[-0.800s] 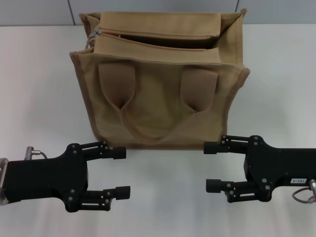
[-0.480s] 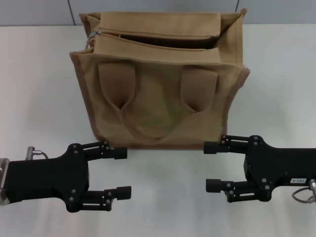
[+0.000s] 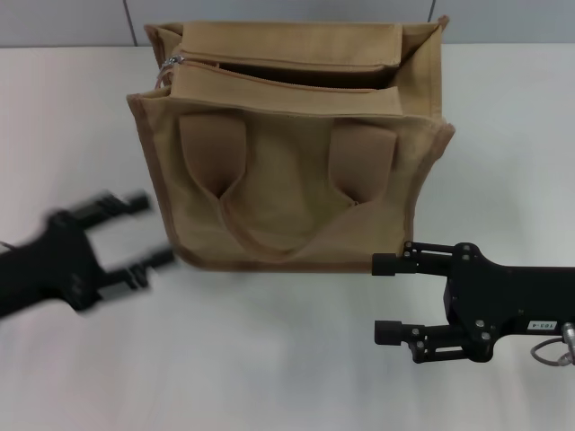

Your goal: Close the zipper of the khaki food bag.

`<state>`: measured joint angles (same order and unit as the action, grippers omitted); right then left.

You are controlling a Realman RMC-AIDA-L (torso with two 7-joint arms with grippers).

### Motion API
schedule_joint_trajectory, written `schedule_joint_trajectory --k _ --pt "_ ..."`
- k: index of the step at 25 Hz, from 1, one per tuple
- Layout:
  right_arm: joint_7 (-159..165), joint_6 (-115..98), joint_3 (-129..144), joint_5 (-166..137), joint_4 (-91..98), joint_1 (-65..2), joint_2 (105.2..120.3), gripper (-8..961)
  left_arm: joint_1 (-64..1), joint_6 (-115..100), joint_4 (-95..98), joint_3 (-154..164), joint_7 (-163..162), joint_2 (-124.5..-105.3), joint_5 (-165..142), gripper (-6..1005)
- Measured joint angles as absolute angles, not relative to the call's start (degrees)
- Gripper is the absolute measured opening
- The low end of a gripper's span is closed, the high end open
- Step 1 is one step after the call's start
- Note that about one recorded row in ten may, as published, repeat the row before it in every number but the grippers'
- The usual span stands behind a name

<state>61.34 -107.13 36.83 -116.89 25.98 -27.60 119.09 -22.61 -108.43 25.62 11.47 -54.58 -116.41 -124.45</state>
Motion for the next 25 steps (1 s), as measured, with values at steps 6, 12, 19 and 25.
schedule_joint_trajectory --k 6,12,19,25 --pt "61.3 -107.1 36.8 -116.9 25.9 -27.7 119.09 786 -20.5 -102.6 23.0 -8.1 -46.5 -117.81 -121.2 798" --pt "61.4 -107.4 36.7 -116.9 25.9 -27.6 119.09 785 -21.4 -102.1 22.4 -7.4 -46.0 -117.55 -121.2 797" --pt "61.5 -107.6 36.7 -116.9 25.9 -27.6 119.09 786 -24.6 -99.6 22.3 -4.1 -46.0 -117.77 -121.3 796" --pt "61.6 -107.7 36.7 -116.9 25.9 -27.5 119.03 785 -29.6 -93.5 22.3 -1.7 -45.4 -117.89 -121.2 795"
